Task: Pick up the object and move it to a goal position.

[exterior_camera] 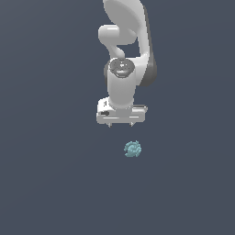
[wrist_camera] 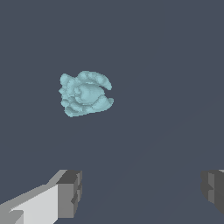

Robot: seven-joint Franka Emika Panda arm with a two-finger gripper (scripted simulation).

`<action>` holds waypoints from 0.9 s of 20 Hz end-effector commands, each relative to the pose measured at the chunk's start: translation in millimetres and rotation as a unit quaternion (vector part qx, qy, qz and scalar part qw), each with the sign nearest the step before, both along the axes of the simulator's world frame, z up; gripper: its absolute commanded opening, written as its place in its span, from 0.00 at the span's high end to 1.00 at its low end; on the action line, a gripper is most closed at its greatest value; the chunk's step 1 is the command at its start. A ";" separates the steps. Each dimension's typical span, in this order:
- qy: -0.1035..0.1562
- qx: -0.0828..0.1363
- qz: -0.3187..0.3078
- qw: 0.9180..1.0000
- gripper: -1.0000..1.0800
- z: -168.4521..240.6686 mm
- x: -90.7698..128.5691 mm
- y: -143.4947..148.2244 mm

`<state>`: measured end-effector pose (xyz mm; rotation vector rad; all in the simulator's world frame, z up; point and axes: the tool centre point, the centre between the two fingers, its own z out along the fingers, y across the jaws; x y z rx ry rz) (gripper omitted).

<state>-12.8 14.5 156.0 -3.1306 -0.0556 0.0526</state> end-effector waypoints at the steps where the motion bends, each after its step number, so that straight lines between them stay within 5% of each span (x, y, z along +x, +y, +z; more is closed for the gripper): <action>1: 0.000 0.000 0.000 1.000 0.04 0.0 0.0 0.0; 18: -0.002 -0.010 -0.016 1.000 0.04 1.6 3.4 -13.1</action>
